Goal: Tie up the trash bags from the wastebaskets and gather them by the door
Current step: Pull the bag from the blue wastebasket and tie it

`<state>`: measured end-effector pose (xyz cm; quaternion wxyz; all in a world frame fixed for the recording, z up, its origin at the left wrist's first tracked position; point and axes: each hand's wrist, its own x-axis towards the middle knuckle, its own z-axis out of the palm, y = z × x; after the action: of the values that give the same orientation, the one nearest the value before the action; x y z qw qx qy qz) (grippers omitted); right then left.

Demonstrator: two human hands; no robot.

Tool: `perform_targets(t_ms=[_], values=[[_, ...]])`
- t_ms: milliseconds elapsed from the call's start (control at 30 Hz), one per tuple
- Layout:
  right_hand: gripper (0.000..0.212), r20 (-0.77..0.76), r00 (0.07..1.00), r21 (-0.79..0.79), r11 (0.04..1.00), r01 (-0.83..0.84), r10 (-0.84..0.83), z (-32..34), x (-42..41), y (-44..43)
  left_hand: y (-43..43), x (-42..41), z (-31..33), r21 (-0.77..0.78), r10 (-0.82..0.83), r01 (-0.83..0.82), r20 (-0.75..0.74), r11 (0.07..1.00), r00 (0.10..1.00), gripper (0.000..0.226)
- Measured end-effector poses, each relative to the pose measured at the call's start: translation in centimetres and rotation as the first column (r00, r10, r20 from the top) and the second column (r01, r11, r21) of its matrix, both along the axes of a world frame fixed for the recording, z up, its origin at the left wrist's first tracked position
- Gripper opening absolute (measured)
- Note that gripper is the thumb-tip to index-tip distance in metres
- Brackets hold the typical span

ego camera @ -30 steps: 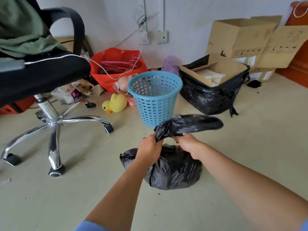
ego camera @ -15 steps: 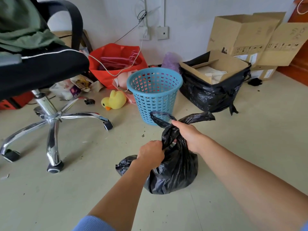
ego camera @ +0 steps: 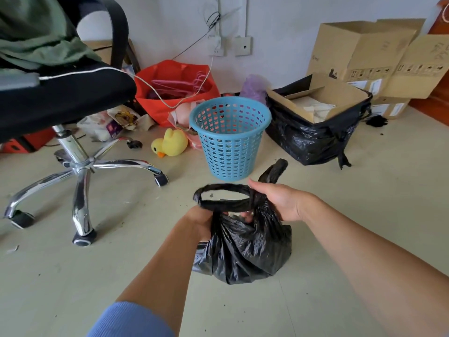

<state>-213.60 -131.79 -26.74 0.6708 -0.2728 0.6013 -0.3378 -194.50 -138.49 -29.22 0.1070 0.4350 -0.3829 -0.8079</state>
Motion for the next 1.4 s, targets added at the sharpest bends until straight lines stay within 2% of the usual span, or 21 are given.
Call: perform_targets(t_ms=[67,133,200,267,300,367,433,467,500,533,600,700,833,967,1033,1200,1300,1400], values=[[0.057,-0.199,0.979,0.022,0.999,-0.036,0.039,-0.3,0.0,0.1,-0.2,0.0,-0.1,-0.046,0.033,-0.03,0.068,0.999,0.997,0.036],[0.047,-0.288,0.957,-0.015,0.999,-0.049,0.042,-0.4,0.0,0.3,-0.7,0.4,-0.3,-0.072,0.078,-0.069,0.136,0.995,0.988,0.032],[0.036,-0.353,0.935,-0.101,0.995,-0.01,-0.027,-0.7,0.0,0.4,-1.0,0.8,-0.1,0.03,0.06,-0.064,0.11,0.997,0.992,0.035],[0.017,-0.42,0.901,-0.209,0.978,0.018,-0.106,-1.3,0.0,0.3,-1.3,1.0,-0.2,0.042,0.044,-0.047,0.068,0.998,0.997,0.031],[0.017,-0.468,0.873,-0.258,0.966,0.01,-0.134,-1.7,0.1,0.2,-1.3,0.9,-0.1,0.042,0.025,-0.027,0.045,0.999,0.999,0.026],[0.025,-0.638,0.745,-0.315,0.949,-0.021,-0.195,-2.5,0.3,0.1,-0.9,0.7,0.1,0.002,-0.05,0.05,-0.001,0.999,0.999,0.014],[0.029,-0.824,0.477,-0.383,0.921,-0.073,-0.305,-3.2,0.4,0.2,-0.6,0.1,0.2,-0.04,-0.154,0.152,-0.033,0.988,0.988,0.016],[0.03,-0.859,0.355,-0.426,0.9,-0.092,-0.37,-3.6,0.5,0.3,-0.4,-0.1,0.2,-0.047,-0.199,0.197,-0.024,0.979,0.98,0.019],[0.03,-0.855,0.285,-0.474,0.876,-0.09,-0.434,-3.8,0.6,0.4,-0.3,-0.4,0.1,-0.043,-0.226,0.225,-0.015,0.973,0.974,0.022],[0.028,-0.827,0.269,-0.524,0.85,-0.053,-0.493,-4.0,0.7,0.4,-0.4,-0.6,0.0,-0.045,-0.228,0.228,0.0,0.973,0.974,0.028],[0.023,-0.729,0.332,-0.602,0.791,0.106,-0.599,-4.0,0.8,0.1,-0.6,-0.9,-0.3,-0.047,-0.19,0.191,0.033,0.98,0.981,0.034],[0.024,-0.607,0.472,-0.581,0.763,0.285,-0.639,-3.9,1.3,-0.5,-0.6,-1.1,-0.5,-0.046,-0.149,0.153,0.077,0.987,0.986,0.029],[0.028,-0.573,0.571,-0.539,0.795,0.277,-0.588,-4.2,1.9,-0.8,-0.3,-1.1,-0.7,-0.049,-0.165,0.169,0.067,0.984,0.984,0.036],[0.035,-0.513,0.649,-0.536,0.8,0.269,-0.562,-4.2,2.3,-0.9,0.3,-1.3,-0.8,-0.076,-0.158,0.161,0.04,0.984,0.987,0.023],[0.036,-0.499,0.667,-0.533,0.803,0.266,-0.553,-4.3,2.3,-0.9,0.3,-1.4,-0.8,-0.097,-0.149,0.152,0.038,0.984,0.988,0.019],[0.041,-0.58,0.61,-0.523,0.821,0.229,-0.539,-5.1,2.1,-0.7,0.4,-1.4,-0.8,-0.082,-0.23,0.229,0.007,0.97,0.973,0.021],[0.035,-0.527,0.675,-0.522,0.824,0.222,-0.516,-5.1,1.5,-0.6,0.0,-1.4,-0.8,-0.117,-0.066,0.074,0.071,0.99,0.995,0.011],[0.021,-0.411,0.773,-0.484,0.834,0.263,-0.483,-4.8,1.1,-0.4,-1.0,-1.2,-0.7,-0.062,0.181,-0.178,0.038,0.982,0.983,0.021]])
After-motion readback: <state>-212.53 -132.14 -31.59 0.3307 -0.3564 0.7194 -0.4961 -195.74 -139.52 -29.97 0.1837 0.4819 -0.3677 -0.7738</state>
